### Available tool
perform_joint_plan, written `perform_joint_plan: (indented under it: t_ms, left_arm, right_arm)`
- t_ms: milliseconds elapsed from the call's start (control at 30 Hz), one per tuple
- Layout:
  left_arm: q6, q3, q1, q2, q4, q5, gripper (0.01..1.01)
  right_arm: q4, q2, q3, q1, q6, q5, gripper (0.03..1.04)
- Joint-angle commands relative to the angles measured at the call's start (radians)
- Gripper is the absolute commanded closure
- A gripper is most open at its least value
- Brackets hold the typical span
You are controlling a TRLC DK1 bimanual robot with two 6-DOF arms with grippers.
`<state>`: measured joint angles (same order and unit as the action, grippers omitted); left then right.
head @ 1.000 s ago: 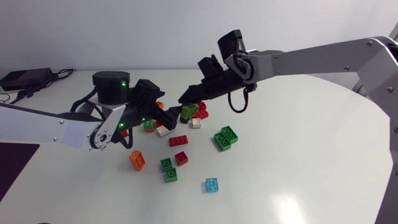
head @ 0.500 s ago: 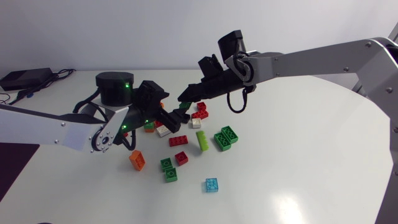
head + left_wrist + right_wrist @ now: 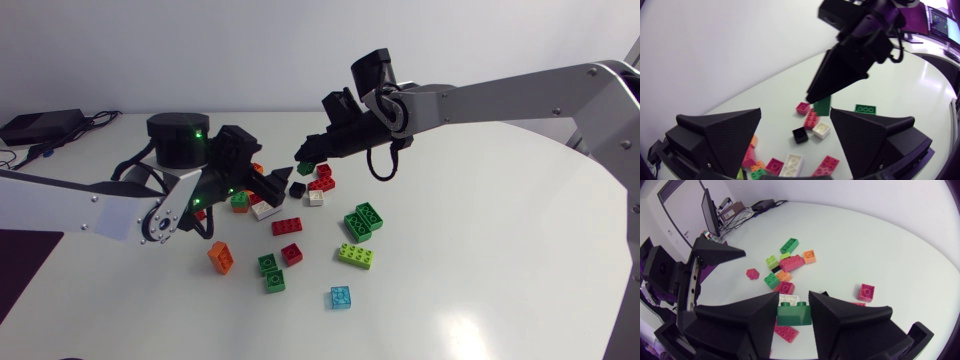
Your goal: Disassemble duplo
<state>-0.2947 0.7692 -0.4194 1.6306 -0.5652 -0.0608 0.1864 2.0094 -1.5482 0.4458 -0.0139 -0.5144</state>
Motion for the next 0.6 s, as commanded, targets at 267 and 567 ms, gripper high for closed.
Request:
perform_joint_plan:
  t_ms: [267, 567]
  left_arm:
    - [0.028, 0.177, 0.113, 0.146, 0.208, 0.299, 0.12]
    - [0.048, 0.343, 0.157, 0.324, 0.47, 0.306, 0.12]
  right_arm:
    - [0.108, 0.101, -0.07, 0.022, 0.008, 0.096, 0.76]
    - [0.174, 0.147, -0.119, 0.019, 0.006, 0.137, 0.69]
